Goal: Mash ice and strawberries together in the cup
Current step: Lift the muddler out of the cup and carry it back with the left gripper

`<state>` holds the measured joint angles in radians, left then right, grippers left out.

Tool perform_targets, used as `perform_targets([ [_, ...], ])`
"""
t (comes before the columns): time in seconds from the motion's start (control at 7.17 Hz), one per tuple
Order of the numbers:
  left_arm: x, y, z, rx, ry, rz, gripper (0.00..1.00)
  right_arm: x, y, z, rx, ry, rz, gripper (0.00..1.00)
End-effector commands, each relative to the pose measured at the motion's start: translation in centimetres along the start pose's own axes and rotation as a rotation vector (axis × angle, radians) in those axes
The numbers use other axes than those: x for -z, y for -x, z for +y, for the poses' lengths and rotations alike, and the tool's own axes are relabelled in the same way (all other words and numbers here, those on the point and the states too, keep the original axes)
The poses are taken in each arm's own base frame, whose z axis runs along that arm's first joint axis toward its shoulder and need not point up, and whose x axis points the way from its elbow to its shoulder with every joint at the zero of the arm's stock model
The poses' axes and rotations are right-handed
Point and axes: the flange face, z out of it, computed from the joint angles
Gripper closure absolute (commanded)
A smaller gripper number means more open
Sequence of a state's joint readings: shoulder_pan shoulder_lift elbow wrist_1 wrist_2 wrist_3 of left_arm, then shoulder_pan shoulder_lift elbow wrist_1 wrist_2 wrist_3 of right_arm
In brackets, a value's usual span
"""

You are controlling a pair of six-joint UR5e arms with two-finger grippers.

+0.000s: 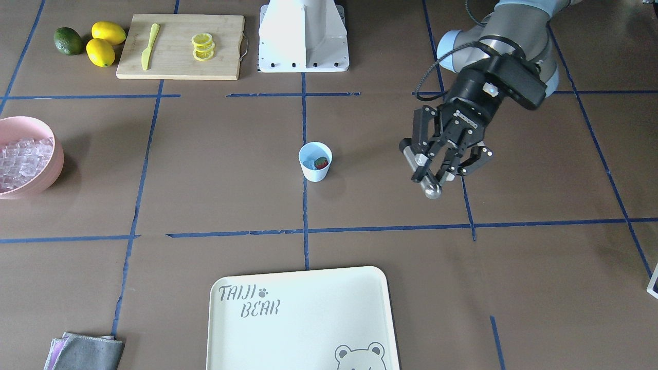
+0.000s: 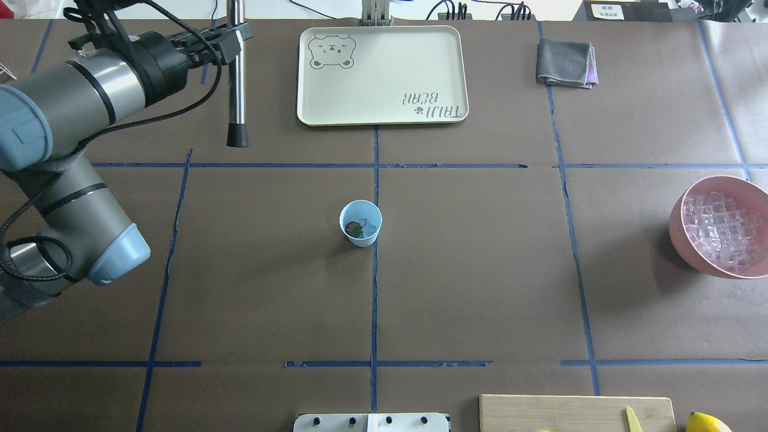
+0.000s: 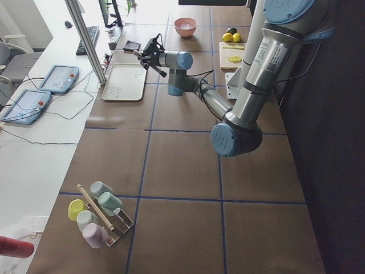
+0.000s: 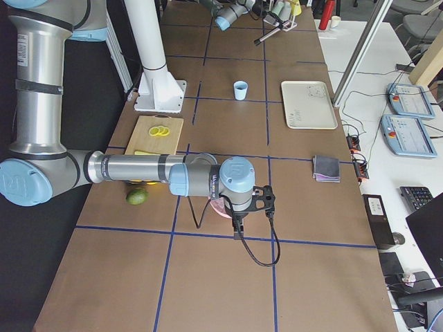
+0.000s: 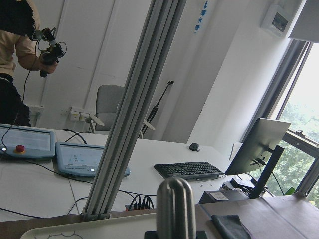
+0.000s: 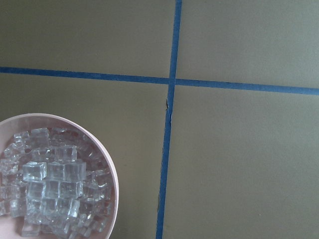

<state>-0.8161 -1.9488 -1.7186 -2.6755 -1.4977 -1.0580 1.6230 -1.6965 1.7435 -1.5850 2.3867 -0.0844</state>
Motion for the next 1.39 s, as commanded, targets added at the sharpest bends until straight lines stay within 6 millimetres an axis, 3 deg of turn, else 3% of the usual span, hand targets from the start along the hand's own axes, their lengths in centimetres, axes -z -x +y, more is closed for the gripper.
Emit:
perform_targets([
  [0.0,1.5,8.9,0.9,0.081,0.192,-0.205,1.00,0.0,0.0,0.0,0.002,-0.001,0.003,0.01],
  [0.28,6.3,19.5,2.6,0.165,0.417,-0.372,1.00,0.3,0.2,-0.5,0.008,-0.007,0.007,0.01],
  [0.42,9.2,23.6,2.2,0.155,0.499,-0.426,1.00,0.3,0.2,-0.5,0.009,-0.008,0.005,0.01],
  [0.56,11.5,27.1,4.3,0.105,0.560,-0.488,1.00,0.2,0.1,-0.5,0.007,-0.006,0.008,0.01],
  [0.98,14.5,36.7,10.5,0.049,0.707,-0.621,1.00,0.2,0.1,-0.6,0.009,-0.006,0.011,0.01],
  [1.25,16.5,39.9,12.6,-0.020,0.775,-0.643,1.00,0.2,0.2,-0.6,0.012,-0.007,0.011,0.01],
])
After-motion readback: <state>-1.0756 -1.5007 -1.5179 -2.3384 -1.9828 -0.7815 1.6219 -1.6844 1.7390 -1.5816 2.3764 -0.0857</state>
